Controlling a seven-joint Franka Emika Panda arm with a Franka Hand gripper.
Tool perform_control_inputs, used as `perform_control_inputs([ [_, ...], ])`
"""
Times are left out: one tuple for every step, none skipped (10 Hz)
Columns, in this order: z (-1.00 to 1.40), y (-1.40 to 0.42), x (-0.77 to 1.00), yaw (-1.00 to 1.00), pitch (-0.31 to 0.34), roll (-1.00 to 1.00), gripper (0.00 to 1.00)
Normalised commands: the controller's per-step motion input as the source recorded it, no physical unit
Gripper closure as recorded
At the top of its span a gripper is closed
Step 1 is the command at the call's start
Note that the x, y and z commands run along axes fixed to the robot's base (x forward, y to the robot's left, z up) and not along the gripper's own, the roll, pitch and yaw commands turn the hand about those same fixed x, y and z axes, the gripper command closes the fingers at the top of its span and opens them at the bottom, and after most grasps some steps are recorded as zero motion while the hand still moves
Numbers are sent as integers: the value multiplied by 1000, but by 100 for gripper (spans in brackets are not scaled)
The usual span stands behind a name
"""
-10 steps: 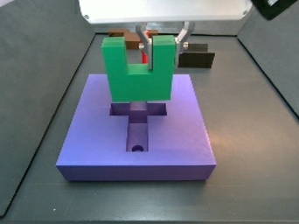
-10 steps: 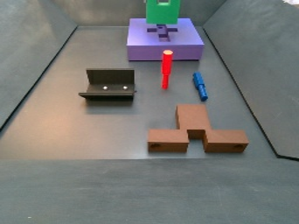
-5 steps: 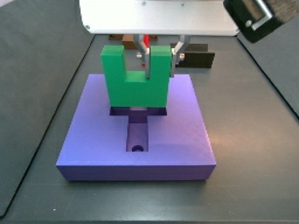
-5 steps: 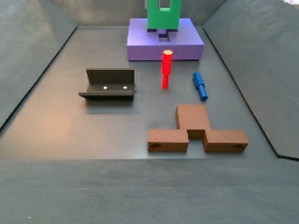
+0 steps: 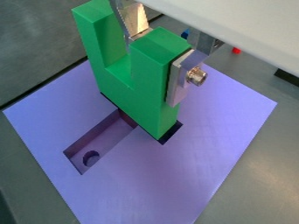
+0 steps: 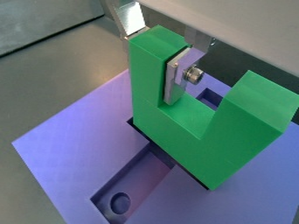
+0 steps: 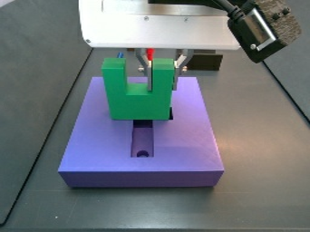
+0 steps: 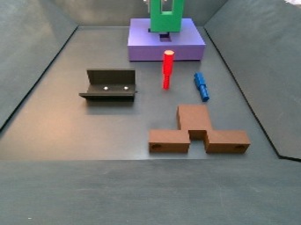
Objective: Pick up the green object. Move up. Move to above the board. Insert the green object.
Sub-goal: Insert the green object.
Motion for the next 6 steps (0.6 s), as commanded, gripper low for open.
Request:
perform_control_inputs([
  [-129, 0, -51, 209, -60, 127, 100],
  [-94, 0, -23, 209, -60, 133, 100],
  [-89, 0, 0, 149, -36, 136, 100],
  [-91, 0, 91, 0, 0, 137, 100],
  [-100, -14, 240, -43, 6, 123, 100],
  [-89, 0, 240, -117, 29, 113, 100],
])
